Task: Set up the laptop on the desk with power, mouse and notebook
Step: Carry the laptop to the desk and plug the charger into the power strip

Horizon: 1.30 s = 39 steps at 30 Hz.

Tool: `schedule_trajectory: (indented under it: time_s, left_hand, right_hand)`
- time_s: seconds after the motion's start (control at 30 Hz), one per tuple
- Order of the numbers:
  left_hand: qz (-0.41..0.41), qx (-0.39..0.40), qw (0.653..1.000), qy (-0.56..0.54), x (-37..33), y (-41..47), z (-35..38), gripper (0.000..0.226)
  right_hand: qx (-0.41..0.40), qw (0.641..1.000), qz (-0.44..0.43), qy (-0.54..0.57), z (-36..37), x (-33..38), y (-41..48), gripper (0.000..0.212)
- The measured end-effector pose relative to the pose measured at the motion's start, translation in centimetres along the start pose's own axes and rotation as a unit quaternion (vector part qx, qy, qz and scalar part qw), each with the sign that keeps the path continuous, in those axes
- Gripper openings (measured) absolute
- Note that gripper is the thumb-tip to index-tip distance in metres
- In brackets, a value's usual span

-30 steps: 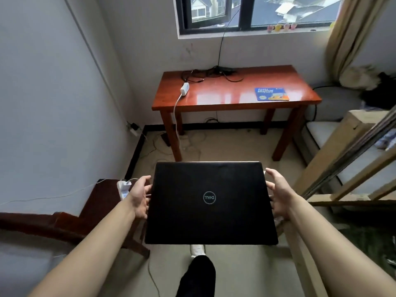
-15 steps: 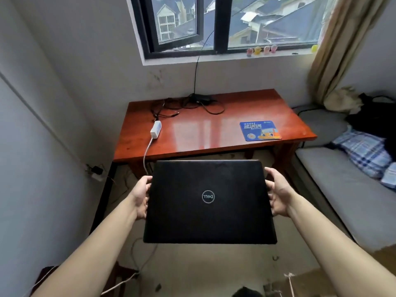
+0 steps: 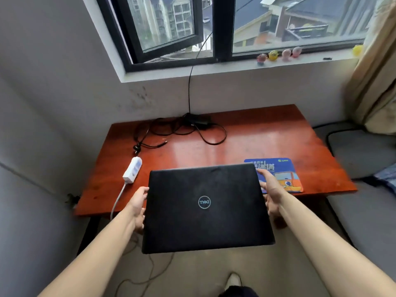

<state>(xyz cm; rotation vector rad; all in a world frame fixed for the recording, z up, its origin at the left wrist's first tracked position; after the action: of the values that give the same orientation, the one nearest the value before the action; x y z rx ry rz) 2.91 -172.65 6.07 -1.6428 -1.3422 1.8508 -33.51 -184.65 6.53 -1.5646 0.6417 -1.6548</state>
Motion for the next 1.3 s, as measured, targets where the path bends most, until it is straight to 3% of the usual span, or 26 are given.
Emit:
schedule_trajectory:
  time_s: [0.37,0.67,0.73,0.87,0.97,1.1,1.3]
  left_hand:
    - [-0.038,-0.040,0.996,-0.073,-9.1,10.0,4.4,0.025]
    - [-0.102,-0.043,0.992,-0.052,-15.8,20.9,4.5,0.029]
    - [-0.111,-0.053,0.991,-0.049,-16.8,22.8,4.4,0.039]
    - [-0.114,-0.061,0.990,-0.050,-17.2,26.0,4.5,0.033]
    - [-0.115,-0.077,0.990,-0.035,-16.5,27.1,4.5,0.042]
    - [-0.129,-0.072,0.989,-0.025,-15.9,27.3,4.6,0.053]
    - [-0.118,-0.094,0.988,-0.012,-15.6,26.8,4.8,0.063]
  right_hand:
    - [-0.017,0.994,0.098,-0.052,1.5,10.1,12.6,0.060]
    - [-0.094,0.985,0.135,-0.054,4.2,13.0,22.3,0.061]
    - [-0.113,0.982,0.138,-0.067,4.9,13.6,23.8,0.071]
    - [-0.142,0.974,0.158,-0.072,6.0,14.0,25.6,0.083]
    - [-0.161,0.971,0.158,-0.077,6.2,14.0,26.1,0.092]
    - [-0.172,0.975,0.124,-0.072,6.9,14.0,26.5,0.077]
    - [-0.192,0.971,0.109,-0.095,7.1,13.9,27.0,0.079]
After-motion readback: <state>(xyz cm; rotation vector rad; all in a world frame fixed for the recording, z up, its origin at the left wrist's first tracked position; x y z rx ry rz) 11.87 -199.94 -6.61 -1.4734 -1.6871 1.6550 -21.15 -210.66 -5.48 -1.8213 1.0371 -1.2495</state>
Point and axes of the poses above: each hand's wrist, its own y-axis towards the middle knuckle, its own z-axis out of the palm, x = y × z, the point moved 2 cm from there along y, towards the middle knuckle, and after that the axes turned 1 degree about z, right-handed, at the moved point
